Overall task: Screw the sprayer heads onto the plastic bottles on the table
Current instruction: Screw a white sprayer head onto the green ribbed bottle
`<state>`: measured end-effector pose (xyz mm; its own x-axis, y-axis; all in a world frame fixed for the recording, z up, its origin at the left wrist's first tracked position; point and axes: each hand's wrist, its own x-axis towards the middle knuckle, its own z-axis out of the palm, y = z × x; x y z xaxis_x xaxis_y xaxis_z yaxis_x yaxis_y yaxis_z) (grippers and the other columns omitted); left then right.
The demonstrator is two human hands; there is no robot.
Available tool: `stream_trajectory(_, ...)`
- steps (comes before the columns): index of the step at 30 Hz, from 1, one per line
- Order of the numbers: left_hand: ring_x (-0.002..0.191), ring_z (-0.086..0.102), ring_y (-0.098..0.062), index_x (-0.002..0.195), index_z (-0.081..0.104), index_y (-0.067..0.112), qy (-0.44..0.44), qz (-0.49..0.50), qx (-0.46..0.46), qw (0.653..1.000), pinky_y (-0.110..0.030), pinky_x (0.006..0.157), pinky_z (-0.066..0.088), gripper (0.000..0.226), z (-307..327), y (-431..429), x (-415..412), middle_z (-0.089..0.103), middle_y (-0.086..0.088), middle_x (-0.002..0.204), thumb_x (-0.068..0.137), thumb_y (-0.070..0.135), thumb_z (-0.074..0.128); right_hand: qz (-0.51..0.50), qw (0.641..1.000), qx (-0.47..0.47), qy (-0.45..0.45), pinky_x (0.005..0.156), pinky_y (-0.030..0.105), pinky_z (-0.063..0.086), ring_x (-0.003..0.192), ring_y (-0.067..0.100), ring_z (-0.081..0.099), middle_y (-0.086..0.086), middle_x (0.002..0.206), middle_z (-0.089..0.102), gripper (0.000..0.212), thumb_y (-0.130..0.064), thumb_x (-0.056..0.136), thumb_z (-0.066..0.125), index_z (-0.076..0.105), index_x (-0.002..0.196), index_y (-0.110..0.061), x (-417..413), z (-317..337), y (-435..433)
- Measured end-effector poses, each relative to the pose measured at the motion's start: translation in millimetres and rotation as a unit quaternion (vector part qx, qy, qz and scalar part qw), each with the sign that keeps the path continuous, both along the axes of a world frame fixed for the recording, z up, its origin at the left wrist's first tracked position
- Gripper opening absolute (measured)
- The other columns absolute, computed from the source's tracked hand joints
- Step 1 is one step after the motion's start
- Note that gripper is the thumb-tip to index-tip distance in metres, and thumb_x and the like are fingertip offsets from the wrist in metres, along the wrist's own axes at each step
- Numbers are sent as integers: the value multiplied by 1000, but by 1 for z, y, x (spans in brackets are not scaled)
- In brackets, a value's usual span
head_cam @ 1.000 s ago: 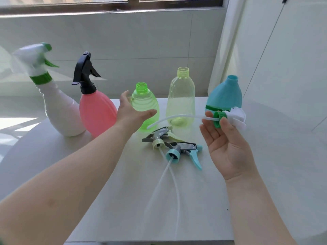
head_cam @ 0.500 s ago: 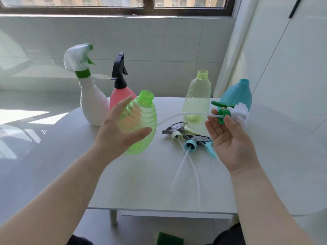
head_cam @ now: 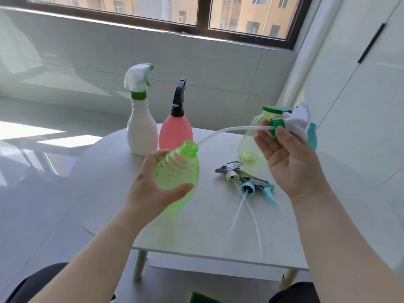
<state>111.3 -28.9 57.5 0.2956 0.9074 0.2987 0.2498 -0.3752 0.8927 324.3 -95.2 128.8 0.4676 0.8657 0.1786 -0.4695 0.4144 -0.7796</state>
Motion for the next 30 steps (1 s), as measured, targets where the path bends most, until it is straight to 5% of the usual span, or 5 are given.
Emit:
stream_trajectory(5, 82, 40, 31, 105, 40, 41, 1, -1, -3, 1000, 8, 64, 29, 66, -5, 3, -4, 47, 29, 95, 57, 19, 81, 3, 1000, 17, -14, 76, 24, 56, 71, 8, 68, -3, 71, 73, 21, -6, 80, 47, 65, 77, -15, 0, 8, 5)
stream_trajectory(17, 85, 45, 26, 93, 42, 52, -37, -33, -20, 999, 8, 66, 31, 63, -2, 7, 7, 53, 25, 96, 49, 29, 81, 87, 987, -33, -129, 76, 23, 56, 72, 9, 67, -2, 76, 74, 26, -11, 64, 56, 58, 90, -12, -5, 4, 24)
stream_trajectory(23, 90, 51, 16, 95, 48, 52, -76, -64, -55, 993, 3, 71, 36, 62, -4, 1, 3, 57, 41, 92, 37, 50, 71, 152, 906, -114, -379, 89, 32, 51, 100, 13, 63, -5, 97, 69, 25, -8, 78, 60, 63, 91, -29, -38, -7, 42)
stream_trajectory(26, 90, 53, 15, 94, 50, 50, -95, -63, -69, 991, 2, 70, 38, 62, -4, 2, 0, 57, 42, 90, 36, 50, 70, 198, 890, -115, -395, 70, 8, 47, 87, -5, 63, -9, 95, 66, 27, -4, 83, 54, 59, 96, -28, -49, -3, 47)
stream_trajectory(30, 87, 55, 13, 90, 51, 53, -111, -63, -76, 989, 1, 70, 39, 60, -5, 7, -5, 59, 39, 90, 34, 49, 72, 228, 868, -113, -426, 78, 10, 47, 92, -4, 62, -13, 95, 66, 29, -1, 81, 54, 58, 101, -22, -54, 4, 50)
